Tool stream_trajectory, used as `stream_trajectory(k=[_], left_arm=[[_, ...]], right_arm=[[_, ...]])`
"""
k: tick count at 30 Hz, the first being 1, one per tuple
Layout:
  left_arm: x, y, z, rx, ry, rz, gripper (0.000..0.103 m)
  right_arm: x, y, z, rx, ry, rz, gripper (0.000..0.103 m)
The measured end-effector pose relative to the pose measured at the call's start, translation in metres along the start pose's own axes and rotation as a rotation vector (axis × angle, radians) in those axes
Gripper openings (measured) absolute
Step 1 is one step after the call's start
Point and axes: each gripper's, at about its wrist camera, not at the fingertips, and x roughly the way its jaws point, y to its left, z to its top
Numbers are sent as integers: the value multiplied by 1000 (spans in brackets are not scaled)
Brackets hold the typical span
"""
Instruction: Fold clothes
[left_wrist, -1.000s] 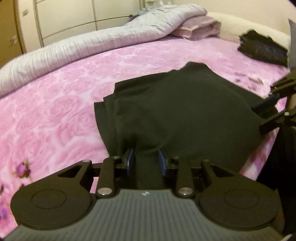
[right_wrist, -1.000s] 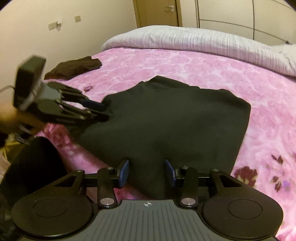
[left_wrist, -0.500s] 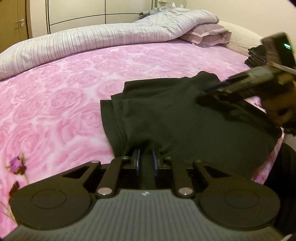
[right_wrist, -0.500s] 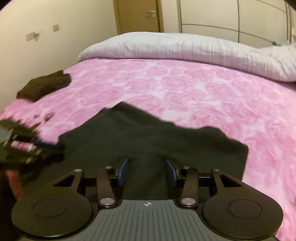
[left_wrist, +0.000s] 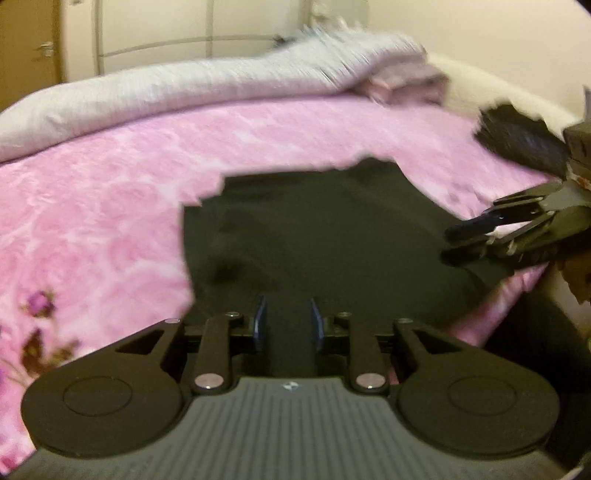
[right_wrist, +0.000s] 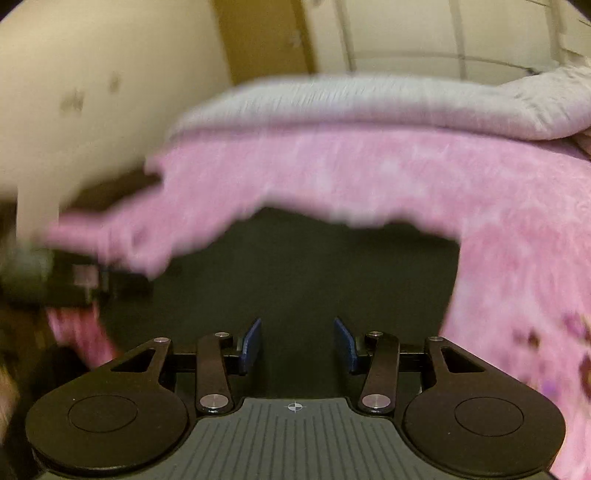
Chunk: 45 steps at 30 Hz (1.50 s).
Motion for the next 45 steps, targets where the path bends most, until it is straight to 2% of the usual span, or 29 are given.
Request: stream_trajectory(k=[1, 3, 7, 12, 15, 18, 22, 24, 27, 30, 33, 40, 45], left_arm=[[7, -7, -3, 33, 25, 10, 22], [4, -19, -4, 70, 17, 52, 21], [-11, -29, 5, 39, -43, -22, 22], [14, -43, 2, 106, 3, -22, 23], [3, -43, 4, 120, -14, 0, 25], [-14, -46, -1, 197, -21, 65, 33], [-30, -59, -20, 362, -26, 132, 46], [-32, -70, -31, 452, -33, 145, 53], [-26, -84, -40, 542, -24, 151, 56], [-20, -87, -39, 544, -15, 140, 56], [-14, -85, -35, 527, 0, 138, 56], [-9, -81, -35, 516, 28, 145, 56], [-7, -80, -35, 515, 39, 141, 56]], right_arm=[[2, 4, -7, -22, 7, -14, 47], [-4, 6, -6, 6, -2, -30, 47], [-25, 25, 2, -38, -92, -13, 47], [6, 41, -7, -114, 11, 14, 47], [-3, 46, -1, -123, 14, 5, 47], [-20, 63, -8, -292, -13, -63, 49], [-25, 89, -37, -566, -7, -173, 57], [-19, 96, -46, -638, 6, -198, 58], [-2, 99, -56, -702, 36, -217, 58], [12, 103, -59, -745, 45, -227, 58], [18, 100, -59, -732, 41, -223, 58], [22, 97, -57, -719, 48, -243, 58], [24, 98, -63, -772, 66, -271, 58]])
